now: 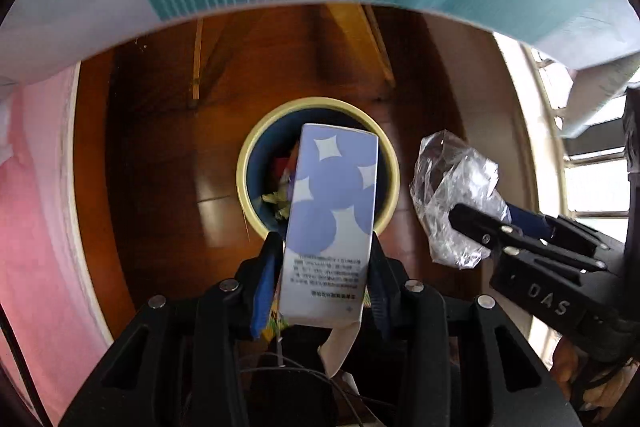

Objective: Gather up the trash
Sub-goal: 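Carry box and plastic bag over the bin while opening both tools to drop them, then raise both open tools from the bin back over the table, then grasp the black card with the left tool while the right tool grasps the red milk carton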

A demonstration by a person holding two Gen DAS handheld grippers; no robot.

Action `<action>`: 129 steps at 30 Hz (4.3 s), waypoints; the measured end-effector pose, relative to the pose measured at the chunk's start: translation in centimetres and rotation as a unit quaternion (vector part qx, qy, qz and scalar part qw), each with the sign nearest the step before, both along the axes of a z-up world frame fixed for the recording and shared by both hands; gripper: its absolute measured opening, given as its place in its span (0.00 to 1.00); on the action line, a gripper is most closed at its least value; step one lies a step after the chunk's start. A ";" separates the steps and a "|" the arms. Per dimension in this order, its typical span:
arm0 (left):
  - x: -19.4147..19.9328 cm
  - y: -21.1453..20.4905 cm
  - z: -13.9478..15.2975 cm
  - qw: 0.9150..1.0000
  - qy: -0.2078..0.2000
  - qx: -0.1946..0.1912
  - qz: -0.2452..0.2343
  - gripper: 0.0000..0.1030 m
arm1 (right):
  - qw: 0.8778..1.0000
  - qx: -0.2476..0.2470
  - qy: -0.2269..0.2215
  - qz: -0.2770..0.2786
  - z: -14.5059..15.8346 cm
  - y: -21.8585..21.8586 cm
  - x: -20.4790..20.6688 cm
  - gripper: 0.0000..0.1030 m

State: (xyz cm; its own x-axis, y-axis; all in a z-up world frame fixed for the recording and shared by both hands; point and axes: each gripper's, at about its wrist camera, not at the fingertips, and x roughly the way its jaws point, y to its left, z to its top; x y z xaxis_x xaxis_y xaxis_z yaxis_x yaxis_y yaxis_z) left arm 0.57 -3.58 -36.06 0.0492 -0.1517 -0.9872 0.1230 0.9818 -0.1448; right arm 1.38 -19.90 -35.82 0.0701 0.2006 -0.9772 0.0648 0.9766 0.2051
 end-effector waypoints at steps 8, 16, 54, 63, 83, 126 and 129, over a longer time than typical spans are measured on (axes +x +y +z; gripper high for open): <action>2.1 0.6 -4.8 0.999 -0.034 0.015 0.011 0.77 | 1.000 0.022 0.004 0.003 -7.0 1.1 2.4 0.48; 2.7 2.4 -4.8 0.998 -0.054 0.032 0.030 0.90 | 0.999 0.045 -0.017 -0.013 -7.7 1.3 3.2 0.77; -1.1 10.3 31.6 0.979 -0.202 0.034 0.021 0.92 | 0.990 0.001 -0.142 -0.022 26.3 4.4 -1.4 0.78; -1.1 11.2 37.2 0.965 -0.261 0.025 0.007 0.92 | 0.975 -0.011 -0.219 -0.030 33.4 4.7 -1.2 0.78; 4.6 10.8 45.3 0.946 -0.323 0.001 0.004 0.92 | 0.944 -0.034 -0.325 -0.033 43.1 4.0 2.8 0.78; 45.2 0.9 24.7 0.949 -0.030 0.011 0.315 0.93 | 0.890 -0.125 -0.260 0.352 28.0 -1.4 50.7 0.78; 46.4 1.1 23.2 0.941 -0.016 0.015 0.337 0.93 | 0.885 -0.131 -0.251 0.369 26.7 -1.1 51.7 0.78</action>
